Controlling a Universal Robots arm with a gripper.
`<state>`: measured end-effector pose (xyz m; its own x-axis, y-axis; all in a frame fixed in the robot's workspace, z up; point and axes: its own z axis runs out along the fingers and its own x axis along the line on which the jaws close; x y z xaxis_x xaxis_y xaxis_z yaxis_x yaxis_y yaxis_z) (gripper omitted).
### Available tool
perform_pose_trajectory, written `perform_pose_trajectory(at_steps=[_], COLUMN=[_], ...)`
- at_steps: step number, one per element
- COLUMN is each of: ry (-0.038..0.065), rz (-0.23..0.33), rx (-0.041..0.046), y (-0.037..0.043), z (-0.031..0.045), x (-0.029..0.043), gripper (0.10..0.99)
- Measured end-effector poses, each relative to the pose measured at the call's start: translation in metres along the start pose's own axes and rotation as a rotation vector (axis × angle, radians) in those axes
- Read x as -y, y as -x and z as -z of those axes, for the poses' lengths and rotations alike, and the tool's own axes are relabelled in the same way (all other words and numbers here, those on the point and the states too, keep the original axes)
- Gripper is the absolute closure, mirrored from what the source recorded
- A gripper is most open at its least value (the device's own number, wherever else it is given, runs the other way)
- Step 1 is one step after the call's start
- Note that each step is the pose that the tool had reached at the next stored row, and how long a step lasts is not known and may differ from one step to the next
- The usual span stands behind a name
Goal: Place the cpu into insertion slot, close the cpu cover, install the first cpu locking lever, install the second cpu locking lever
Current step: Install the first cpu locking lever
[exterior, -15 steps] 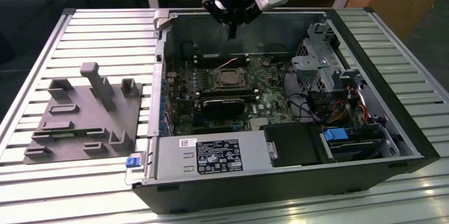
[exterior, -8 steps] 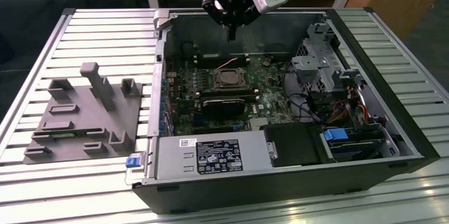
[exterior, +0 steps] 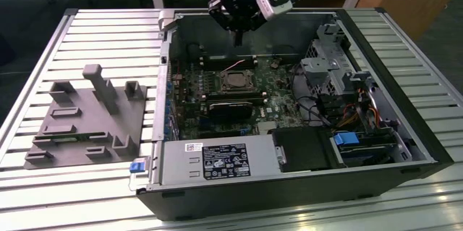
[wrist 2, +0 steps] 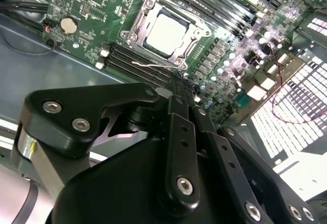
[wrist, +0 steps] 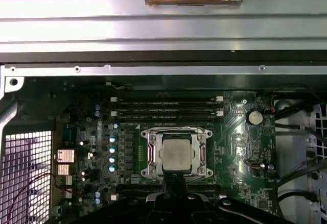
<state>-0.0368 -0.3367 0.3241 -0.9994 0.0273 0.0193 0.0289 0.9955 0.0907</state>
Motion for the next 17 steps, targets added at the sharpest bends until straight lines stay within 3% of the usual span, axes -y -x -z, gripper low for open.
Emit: perform_pose_trajectory(at_steps=[5,12,17], ry=[0.0,0.002,0.018], rz=[0.0,0.003,0.005], rx=[0.0002,0.0056,0.0086], y=[0.0,0.0002,0.0003], z=[-0.0014,-0.0122,-0.017], x=[0.0001,0.0006,0.001], gripper=[0.98,0.98,0.98])
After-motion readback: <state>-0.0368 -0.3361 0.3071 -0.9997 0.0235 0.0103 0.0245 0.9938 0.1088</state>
